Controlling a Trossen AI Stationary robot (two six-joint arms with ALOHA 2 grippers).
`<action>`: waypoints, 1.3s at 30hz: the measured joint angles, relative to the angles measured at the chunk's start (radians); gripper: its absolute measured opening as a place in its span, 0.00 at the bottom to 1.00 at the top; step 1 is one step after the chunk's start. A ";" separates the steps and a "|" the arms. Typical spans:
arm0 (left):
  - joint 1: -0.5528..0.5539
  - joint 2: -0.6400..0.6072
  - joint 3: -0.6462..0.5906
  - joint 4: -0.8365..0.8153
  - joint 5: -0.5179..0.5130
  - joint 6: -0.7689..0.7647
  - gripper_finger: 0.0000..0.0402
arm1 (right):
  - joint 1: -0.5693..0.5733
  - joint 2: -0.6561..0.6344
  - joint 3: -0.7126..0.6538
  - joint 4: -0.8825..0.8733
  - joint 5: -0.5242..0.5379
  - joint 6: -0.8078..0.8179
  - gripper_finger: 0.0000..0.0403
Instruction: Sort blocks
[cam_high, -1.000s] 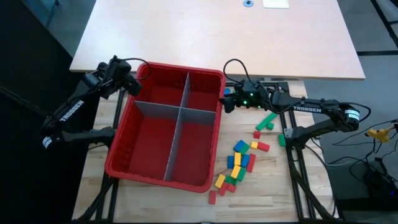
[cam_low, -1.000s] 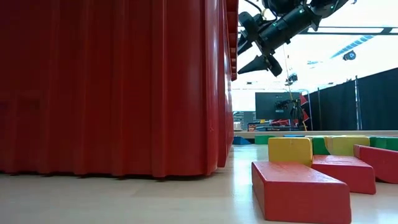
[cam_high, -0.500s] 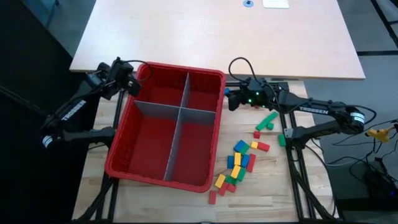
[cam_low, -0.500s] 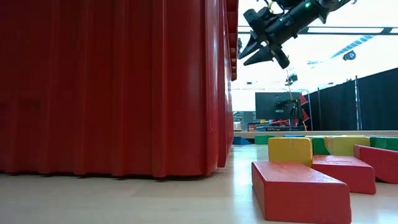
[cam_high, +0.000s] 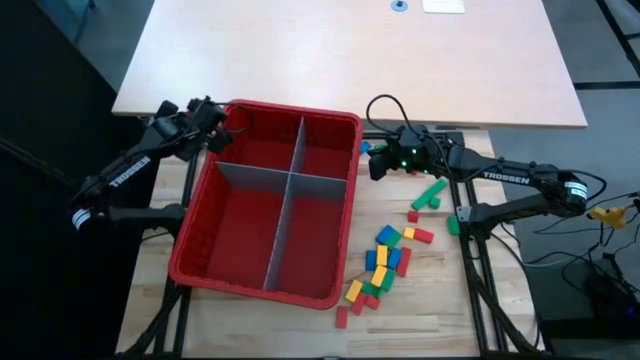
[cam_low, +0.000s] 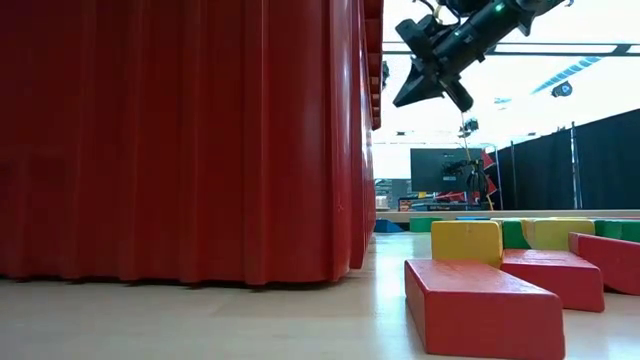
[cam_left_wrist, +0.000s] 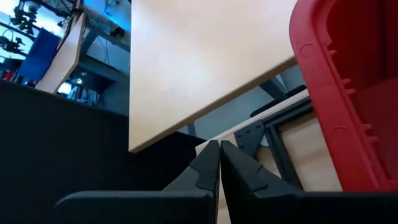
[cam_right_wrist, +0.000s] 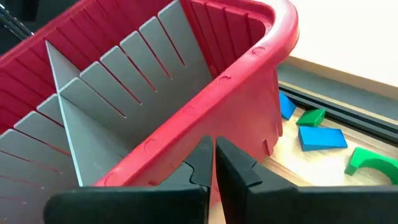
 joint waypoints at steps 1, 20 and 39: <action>0.000 -0.002 0.000 0.000 0.004 0.001 0.00 | 0.000 0.001 0.000 -0.005 0.000 0.000 0.00; -0.001 -0.053 0.040 -0.038 0.363 -0.088 0.00 | -0.054 0.117 0.004 0.104 -0.064 0.020 0.00; -0.002 -0.054 0.040 -0.038 0.439 -0.065 0.00 | -0.065 0.417 0.273 0.139 -0.239 -0.045 0.00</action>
